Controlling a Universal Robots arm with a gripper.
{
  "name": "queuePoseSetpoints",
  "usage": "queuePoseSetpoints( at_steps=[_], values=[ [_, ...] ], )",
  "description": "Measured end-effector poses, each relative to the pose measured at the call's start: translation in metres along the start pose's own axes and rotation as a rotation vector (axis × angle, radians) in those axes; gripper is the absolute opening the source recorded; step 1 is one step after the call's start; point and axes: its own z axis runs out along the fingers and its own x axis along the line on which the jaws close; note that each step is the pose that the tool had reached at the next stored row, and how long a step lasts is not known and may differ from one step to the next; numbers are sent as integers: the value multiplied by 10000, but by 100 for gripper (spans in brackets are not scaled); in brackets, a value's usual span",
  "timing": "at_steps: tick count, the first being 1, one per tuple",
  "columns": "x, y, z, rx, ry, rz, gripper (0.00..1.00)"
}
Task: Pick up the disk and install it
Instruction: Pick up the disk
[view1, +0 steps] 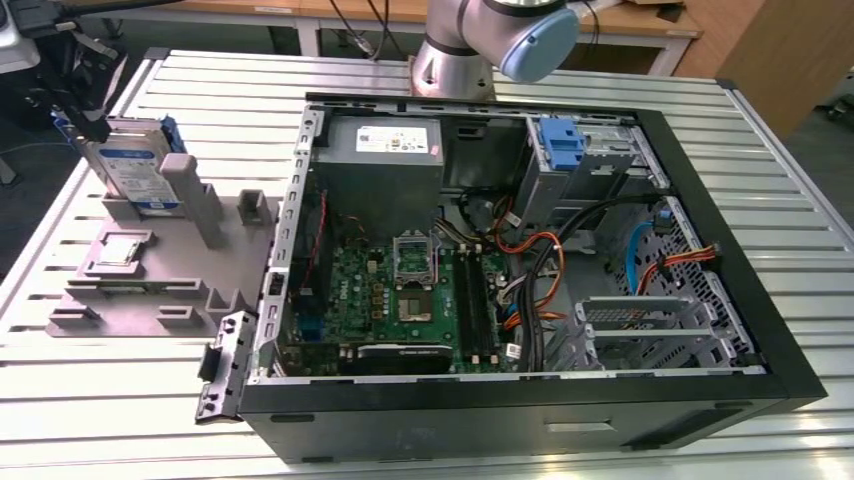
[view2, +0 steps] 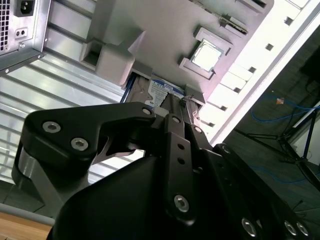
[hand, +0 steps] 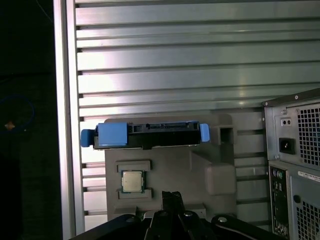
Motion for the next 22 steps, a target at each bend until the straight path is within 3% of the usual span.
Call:
queuePoseSetpoints(
  at_steps=[13,22],
  values=[
    [0,0,0,-3,9,-74,10],
    [0,0,0,-53,74,-1506,10]
  ],
)
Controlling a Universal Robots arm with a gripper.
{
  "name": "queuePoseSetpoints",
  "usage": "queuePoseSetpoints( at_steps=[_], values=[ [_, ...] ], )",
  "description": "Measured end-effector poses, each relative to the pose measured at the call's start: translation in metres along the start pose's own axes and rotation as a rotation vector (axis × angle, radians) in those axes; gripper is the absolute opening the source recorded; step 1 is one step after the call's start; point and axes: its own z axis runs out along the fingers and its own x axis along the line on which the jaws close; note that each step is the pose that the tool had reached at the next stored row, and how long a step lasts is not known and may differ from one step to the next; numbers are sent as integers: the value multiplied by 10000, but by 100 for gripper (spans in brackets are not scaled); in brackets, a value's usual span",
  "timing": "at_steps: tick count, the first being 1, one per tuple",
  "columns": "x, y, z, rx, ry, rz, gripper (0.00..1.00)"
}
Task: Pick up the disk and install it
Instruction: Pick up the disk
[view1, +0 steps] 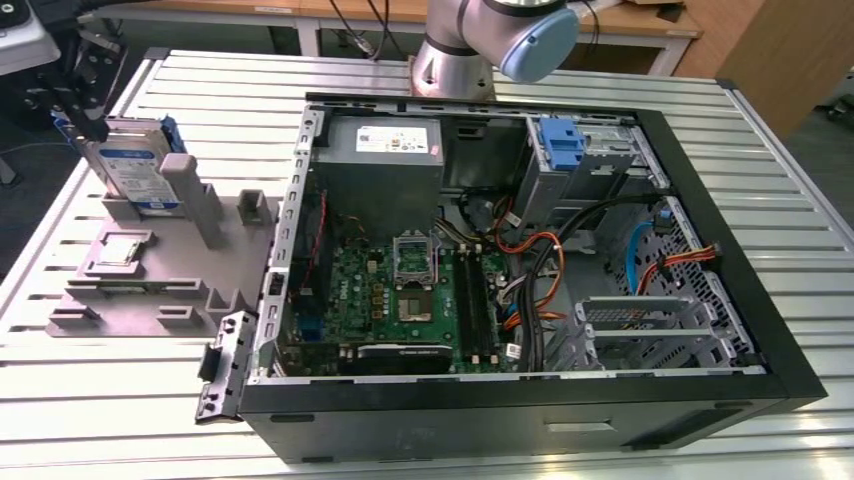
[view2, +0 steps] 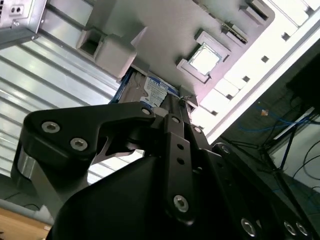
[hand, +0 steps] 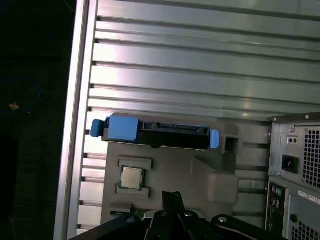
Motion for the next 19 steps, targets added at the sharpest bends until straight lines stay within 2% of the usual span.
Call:
queuePoseSetpoints(
  at_steps=[13,14,19],
  values=[
    [0,0,2,-69,113,-2295,10],
    [0,0,2,-81,134,-2719,10],
    [0,0,3,-107,175,-3547,10]
  ],
)
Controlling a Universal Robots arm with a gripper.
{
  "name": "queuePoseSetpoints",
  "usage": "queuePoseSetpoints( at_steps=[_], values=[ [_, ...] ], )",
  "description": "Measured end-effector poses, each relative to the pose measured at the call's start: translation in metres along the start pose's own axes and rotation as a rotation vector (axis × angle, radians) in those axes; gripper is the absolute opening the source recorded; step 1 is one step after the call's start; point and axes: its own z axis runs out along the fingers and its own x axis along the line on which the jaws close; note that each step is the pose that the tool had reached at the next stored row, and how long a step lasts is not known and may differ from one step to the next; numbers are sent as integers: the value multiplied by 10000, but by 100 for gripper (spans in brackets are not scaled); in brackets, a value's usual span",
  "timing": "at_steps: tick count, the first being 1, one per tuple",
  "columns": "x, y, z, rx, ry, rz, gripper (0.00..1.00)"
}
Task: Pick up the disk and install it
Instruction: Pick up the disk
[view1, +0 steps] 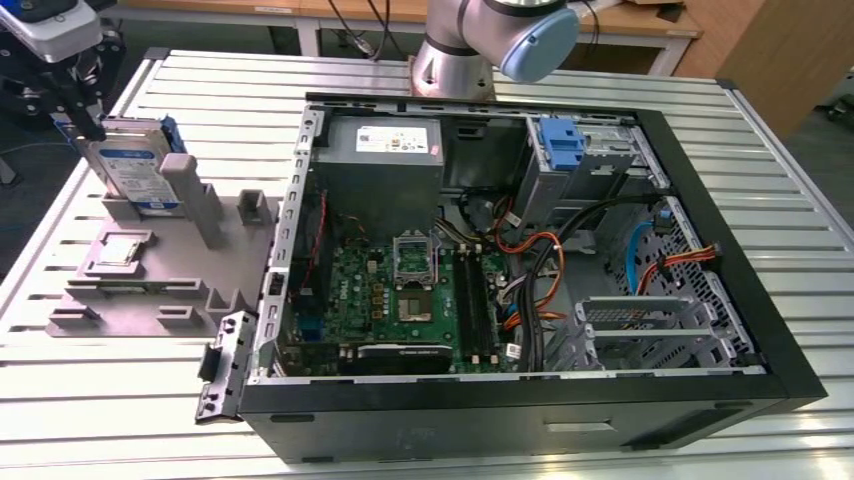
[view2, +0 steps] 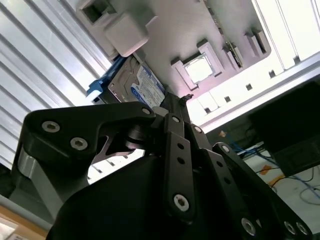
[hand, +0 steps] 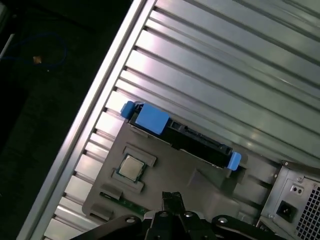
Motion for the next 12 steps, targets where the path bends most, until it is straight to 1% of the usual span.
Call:
queuePoseSetpoints(
  at_steps=[4,12],
  values=[
    [0,0,0,-20,30,-644,10],
    [0,0,1,-65,97,-2071,10]
  ],
)
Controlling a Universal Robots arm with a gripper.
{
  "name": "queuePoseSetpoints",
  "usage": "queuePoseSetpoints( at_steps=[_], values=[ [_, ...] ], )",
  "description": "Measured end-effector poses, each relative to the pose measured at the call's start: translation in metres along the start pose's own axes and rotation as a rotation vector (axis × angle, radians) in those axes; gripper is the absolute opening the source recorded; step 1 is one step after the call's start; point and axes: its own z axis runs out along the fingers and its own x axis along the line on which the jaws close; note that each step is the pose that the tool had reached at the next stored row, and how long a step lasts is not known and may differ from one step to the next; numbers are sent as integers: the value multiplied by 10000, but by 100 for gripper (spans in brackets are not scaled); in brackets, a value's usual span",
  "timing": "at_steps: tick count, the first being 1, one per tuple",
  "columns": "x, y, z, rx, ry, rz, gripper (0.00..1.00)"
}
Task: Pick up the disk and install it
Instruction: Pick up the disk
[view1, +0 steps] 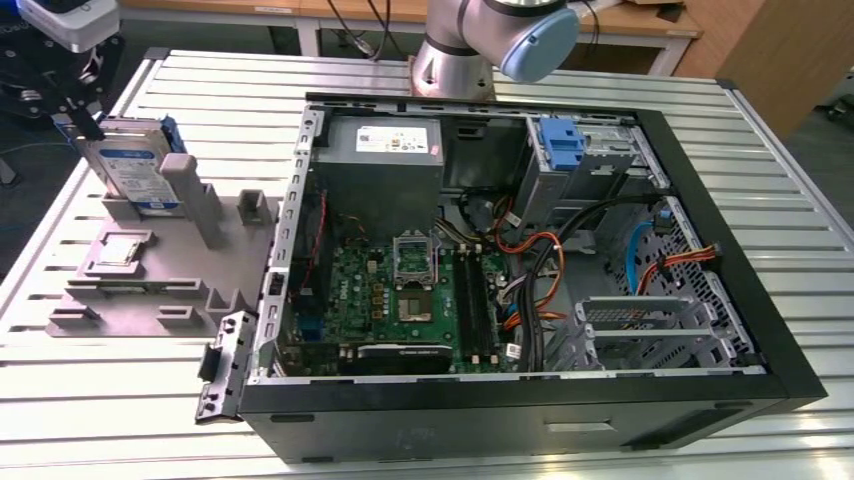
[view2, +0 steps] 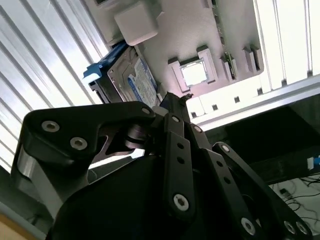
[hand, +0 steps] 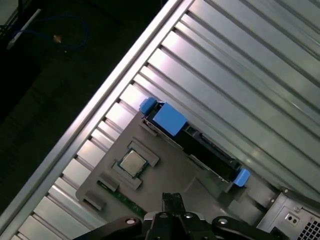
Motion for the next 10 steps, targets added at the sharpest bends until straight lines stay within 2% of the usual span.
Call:
queuePoseSetpoints(
  at_steps=[10],
  values=[
    [0,0,2,-58,78,-1799,10]
  ],
)
